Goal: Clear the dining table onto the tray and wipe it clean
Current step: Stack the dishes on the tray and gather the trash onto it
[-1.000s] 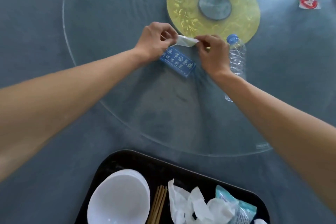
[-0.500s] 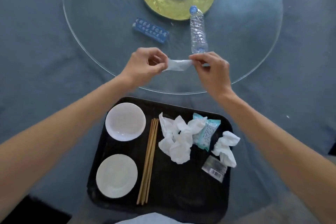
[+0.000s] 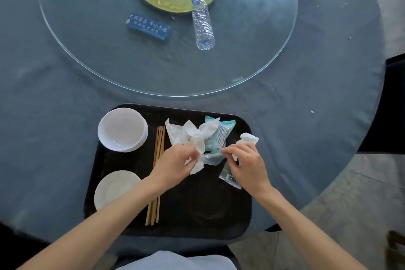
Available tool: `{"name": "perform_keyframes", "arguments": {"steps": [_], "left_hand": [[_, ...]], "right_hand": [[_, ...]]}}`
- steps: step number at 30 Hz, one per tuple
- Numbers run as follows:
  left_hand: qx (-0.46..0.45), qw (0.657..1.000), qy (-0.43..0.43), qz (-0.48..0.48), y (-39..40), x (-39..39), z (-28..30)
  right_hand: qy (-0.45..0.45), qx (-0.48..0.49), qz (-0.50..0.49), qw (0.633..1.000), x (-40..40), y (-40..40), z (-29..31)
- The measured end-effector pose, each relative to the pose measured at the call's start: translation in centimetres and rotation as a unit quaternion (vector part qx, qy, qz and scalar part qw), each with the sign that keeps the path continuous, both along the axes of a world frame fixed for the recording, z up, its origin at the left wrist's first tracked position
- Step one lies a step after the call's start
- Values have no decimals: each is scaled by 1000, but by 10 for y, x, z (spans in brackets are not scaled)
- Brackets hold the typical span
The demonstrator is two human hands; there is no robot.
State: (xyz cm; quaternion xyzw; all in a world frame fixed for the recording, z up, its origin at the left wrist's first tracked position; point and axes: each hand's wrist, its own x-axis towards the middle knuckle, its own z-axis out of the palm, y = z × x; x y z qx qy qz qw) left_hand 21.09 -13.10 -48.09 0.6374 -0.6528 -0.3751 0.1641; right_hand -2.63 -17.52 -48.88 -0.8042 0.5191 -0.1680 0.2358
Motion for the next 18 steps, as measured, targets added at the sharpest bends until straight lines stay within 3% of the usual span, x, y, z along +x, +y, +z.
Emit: {"name": "perform_keyframes", "arguments": {"steps": [5,10,14,18], "left_hand": [[-7,1000,-25,1,-2,0,-5],[-42,999,-30,-8,-27,13,14],[-82,994,-53,44,-90,35,28],[-67,984,2,167,-184,61,39]], "right_hand": [[8,18,-12,1000,-1,3,0],[-43,-3,-32,999,2,-33,18],[-87,-30,-68,993,22,-110,40],[-143,-38,-113,982,59,-202,60]]}}
